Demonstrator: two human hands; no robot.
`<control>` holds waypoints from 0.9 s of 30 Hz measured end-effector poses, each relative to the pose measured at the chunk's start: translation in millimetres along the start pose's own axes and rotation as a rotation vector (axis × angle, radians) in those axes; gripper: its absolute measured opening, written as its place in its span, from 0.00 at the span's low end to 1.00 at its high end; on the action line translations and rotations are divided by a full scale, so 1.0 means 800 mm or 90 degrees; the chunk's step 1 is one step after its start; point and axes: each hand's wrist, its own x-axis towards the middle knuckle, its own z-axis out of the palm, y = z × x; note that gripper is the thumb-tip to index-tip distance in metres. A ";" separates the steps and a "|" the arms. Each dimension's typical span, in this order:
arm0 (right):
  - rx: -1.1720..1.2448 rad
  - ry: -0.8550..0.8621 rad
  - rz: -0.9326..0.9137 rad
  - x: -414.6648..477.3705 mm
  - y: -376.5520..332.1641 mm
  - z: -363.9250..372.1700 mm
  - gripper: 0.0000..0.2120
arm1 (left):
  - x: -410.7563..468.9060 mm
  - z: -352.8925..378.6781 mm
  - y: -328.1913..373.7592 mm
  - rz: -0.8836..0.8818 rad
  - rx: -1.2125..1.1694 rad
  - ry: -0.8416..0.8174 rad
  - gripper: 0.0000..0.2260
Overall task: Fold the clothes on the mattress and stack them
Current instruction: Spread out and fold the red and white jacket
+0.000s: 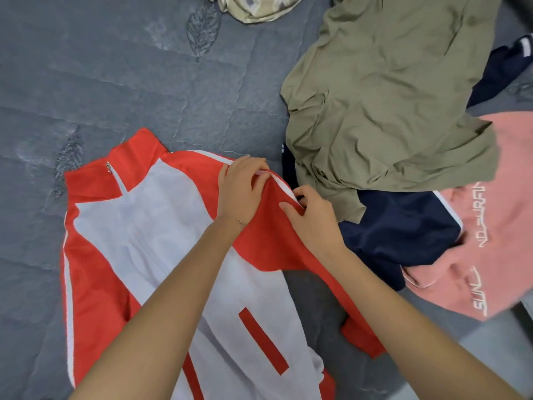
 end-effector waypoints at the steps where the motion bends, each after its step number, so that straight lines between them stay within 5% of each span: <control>1: -0.002 0.007 -0.002 -0.001 0.000 -0.007 0.07 | 0.009 0.000 0.006 -0.013 -0.034 0.019 0.05; 7: 0.045 0.037 0.015 0.001 0.007 -0.055 0.15 | 0.038 -0.004 0.030 -0.149 -0.192 0.058 0.05; 13: 0.100 0.058 -0.010 0.021 0.006 -0.093 0.09 | 0.034 -0.002 0.069 0.032 -0.031 -0.141 0.14; 17: 0.109 0.047 -0.039 0.023 0.009 -0.106 0.07 | 0.041 0.008 0.093 0.077 0.044 -0.244 0.09; 24: 0.050 -0.001 0.004 0.015 0.023 -0.138 0.11 | 0.056 0.023 0.112 -0.013 -0.111 -0.138 0.04; 27: 0.069 -0.056 0.059 0.013 0.034 -0.163 0.20 | 0.068 0.026 0.113 -0.084 -0.130 -0.087 0.05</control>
